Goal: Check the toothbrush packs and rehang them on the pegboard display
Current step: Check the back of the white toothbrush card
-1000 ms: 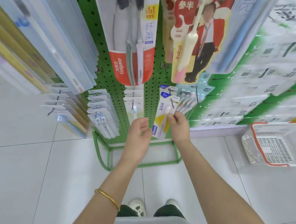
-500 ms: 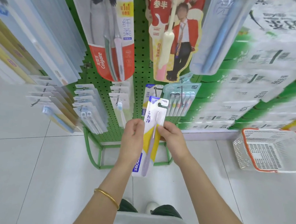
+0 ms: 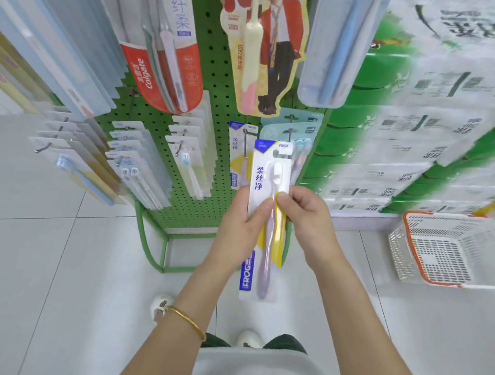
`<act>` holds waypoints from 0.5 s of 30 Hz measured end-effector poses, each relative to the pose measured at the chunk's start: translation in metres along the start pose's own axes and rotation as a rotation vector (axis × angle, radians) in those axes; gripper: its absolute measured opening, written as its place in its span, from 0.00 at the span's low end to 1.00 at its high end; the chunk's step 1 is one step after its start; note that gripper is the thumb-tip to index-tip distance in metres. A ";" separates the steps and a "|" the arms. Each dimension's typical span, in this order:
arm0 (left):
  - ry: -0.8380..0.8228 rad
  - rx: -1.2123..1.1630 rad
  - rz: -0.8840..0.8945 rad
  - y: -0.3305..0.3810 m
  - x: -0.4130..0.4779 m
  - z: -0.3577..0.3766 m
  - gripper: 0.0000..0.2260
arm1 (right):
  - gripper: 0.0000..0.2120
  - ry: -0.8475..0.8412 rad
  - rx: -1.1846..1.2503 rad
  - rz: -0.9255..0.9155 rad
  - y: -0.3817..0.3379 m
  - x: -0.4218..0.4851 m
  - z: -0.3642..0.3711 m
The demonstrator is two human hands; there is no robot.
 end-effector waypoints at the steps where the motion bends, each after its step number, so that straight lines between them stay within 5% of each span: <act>1: -0.038 -0.036 0.000 -0.001 0.000 0.003 0.09 | 0.17 0.027 0.010 0.002 -0.001 0.001 -0.006; 7: -0.168 0.012 -0.050 -0.005 -0.012 0.003 0.25 | 0.18 0.180 0.070 -0.003 -0.003 0.008 -0.037; 10: -0.160 0.035 -0.031 0.000 -0.018 0.002 0.24 | 0.19 0.224 0.058 0.007 -0.003 0.008 -0.039; 12: -0.192 0.166 0.009 0.007 -0.018 0.002 0.20 | 0.17 0.256 0.071 0.008 -0.003 0.005 -0.040; 15: -0.279 0.544 0.083 0.016 -0.018 0.010 0.32 | 0.14 0.308 0.109 0.016 -0.003 0.002 -0.041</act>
Point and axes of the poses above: each hand's wrist, its own x-axis towards the middle knuckle, its own z-axis out of the palm, y = z × x, the point moved 9 cm from there along x, towards the middle knuckle, and after that the axes turned 6 degrees about z, right-handed, at the moved point
